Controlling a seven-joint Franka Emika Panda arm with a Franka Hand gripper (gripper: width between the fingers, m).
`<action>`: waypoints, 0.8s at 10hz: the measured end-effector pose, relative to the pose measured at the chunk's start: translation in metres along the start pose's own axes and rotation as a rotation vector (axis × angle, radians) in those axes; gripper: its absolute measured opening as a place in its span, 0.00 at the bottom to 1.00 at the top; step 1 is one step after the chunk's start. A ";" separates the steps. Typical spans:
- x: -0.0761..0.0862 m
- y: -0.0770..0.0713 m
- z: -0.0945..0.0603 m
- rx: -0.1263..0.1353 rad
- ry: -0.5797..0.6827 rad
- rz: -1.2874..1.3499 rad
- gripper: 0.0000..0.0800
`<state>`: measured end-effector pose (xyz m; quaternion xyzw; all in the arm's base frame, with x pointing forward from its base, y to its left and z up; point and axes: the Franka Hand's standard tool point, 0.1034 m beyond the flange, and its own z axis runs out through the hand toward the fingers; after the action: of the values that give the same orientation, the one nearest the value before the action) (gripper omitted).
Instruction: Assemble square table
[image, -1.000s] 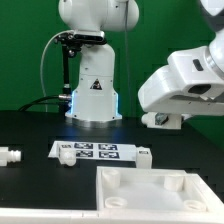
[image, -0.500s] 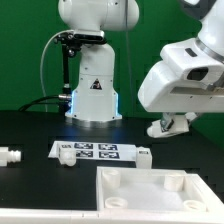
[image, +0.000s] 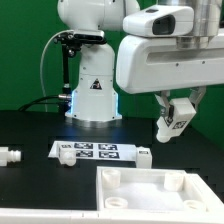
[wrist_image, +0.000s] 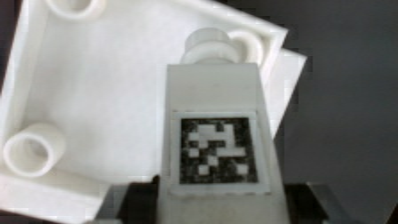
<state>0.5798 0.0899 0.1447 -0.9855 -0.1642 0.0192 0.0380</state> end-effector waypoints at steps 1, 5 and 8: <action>0.003 0.005 -0.001 -0.023 0.081 0.004 0.36; 0.039 0.028 0.004 -0.090 0.420 0.040 0.36; 0.035 0.048 0.005 -0.197 0.593 0.047 0.36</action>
Offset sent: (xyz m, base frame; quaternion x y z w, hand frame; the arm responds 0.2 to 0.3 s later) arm 0.0429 0.0231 -0.0103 0.0914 0.2753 0.0379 0.9563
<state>0.6280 0.0565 0.1348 -0.9506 -0.1241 -0.2843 -0.0119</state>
